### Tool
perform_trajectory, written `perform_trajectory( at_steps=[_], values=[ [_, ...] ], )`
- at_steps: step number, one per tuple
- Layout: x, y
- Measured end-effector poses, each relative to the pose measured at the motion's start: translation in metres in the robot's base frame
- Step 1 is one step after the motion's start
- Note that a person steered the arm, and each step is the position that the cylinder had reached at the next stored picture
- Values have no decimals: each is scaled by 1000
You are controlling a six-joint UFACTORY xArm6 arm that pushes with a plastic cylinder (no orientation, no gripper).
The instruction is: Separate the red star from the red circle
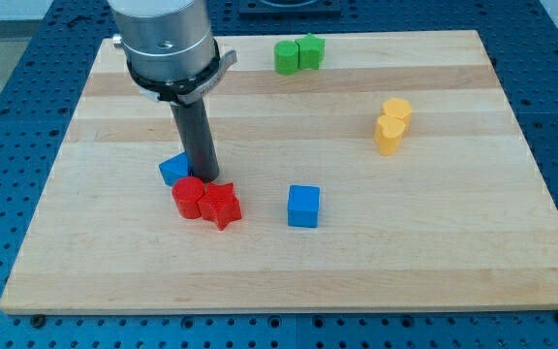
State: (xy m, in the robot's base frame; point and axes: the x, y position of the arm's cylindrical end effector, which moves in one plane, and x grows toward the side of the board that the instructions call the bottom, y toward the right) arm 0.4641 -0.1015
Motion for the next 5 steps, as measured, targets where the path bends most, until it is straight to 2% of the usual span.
perform_trajectory(
  at_steps=[2, 3, 4, 5],
  values=[
    [11, 37],
    [34, 19],
    [34, 19],
    [60, 26]
  ],
)
